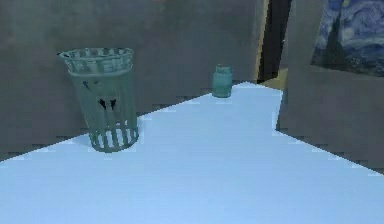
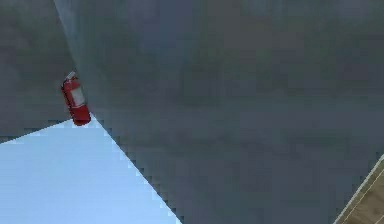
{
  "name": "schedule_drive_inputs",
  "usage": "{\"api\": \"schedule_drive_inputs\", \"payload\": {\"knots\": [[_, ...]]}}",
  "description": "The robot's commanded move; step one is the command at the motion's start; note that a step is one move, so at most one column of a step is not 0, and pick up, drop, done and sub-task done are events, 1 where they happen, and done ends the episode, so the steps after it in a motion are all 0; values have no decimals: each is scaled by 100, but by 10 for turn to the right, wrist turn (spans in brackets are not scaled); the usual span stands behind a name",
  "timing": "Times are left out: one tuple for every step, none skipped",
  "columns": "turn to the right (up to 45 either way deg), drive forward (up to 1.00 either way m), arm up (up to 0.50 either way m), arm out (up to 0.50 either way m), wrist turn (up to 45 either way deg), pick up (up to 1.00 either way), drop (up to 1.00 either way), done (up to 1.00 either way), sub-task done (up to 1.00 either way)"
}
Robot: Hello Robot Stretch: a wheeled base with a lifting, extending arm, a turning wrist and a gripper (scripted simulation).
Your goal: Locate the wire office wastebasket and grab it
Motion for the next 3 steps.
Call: {"api": "schedule_drive_inputs", "payload": {"knots": [[420, 0, 0, 0, 0, 0, 0, 0, 0], [0, 35, 0, 0, 0, 0, 0, 0, 0], [330, 0, 0, 0, 0, 0, 0, 0, 0]]}}
